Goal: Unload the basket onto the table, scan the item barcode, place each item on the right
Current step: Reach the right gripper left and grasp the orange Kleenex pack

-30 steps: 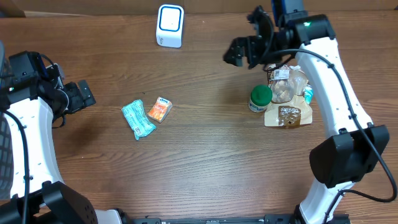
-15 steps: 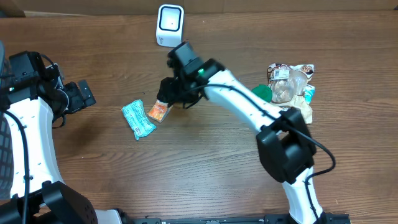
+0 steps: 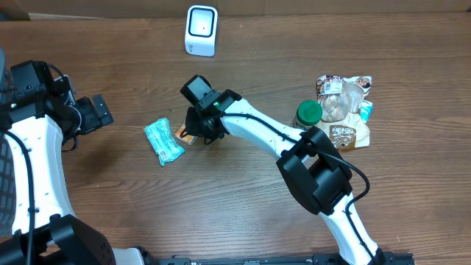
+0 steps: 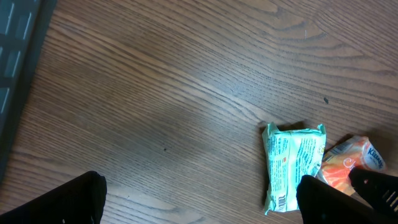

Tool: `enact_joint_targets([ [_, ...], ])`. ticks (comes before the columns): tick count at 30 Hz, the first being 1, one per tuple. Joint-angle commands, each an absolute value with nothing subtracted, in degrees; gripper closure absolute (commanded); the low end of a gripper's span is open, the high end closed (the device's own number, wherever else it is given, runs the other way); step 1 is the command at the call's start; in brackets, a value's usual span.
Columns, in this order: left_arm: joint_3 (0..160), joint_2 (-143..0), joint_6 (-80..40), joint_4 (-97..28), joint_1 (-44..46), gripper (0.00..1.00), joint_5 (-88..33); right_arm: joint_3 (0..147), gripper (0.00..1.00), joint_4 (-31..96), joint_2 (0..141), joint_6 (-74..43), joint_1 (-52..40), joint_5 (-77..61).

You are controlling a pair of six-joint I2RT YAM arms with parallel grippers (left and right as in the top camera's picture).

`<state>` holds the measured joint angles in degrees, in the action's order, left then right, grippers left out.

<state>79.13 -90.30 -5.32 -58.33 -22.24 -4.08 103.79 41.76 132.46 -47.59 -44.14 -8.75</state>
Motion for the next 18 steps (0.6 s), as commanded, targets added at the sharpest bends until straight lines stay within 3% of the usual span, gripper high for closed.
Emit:
enact_joint_targets([
  [1, 79.96, -90.37, -3.81, -58.28, -22.48, 0.00, -3.90, 101.32, 0.74, 40.23, 132.90, -47.97, -44.25, -7.27],
  [4, 79.96, -90.37, -3.79, -58.28, -22.48, 0.00, -3.90, 98.96, 0.79, 37.98, 132.90, -47.97, -44.31, -7.31],
  [6, 79.96, -90.37, -3.81, -58.28, -22.48, 0.00, -3.90, 98.54, 0.92, 38.39, 132.90, -46.33, -44.29, -7.55],
  [8, 79.96, -90.37, -3.81, -58.28, -22.48, 0.00, -3.92, 98.94, 0.96, 38.68, 132.81, -42.89, -44.05, -8.32],
  [13, 79.96, -90.37, -3.81, -58.28, -22.48, 0.00, -3.90, 103.85, 0.96, 44.07, 131.74, -20.91, -40.95, -15.33],
  [18, 79.96, -90.37, -3.79, -58.28, -22.48, 0.00, -3.92, 108.55, 0.96, 53.12, 131.04, 10.13, -39.46, -19.77],
])
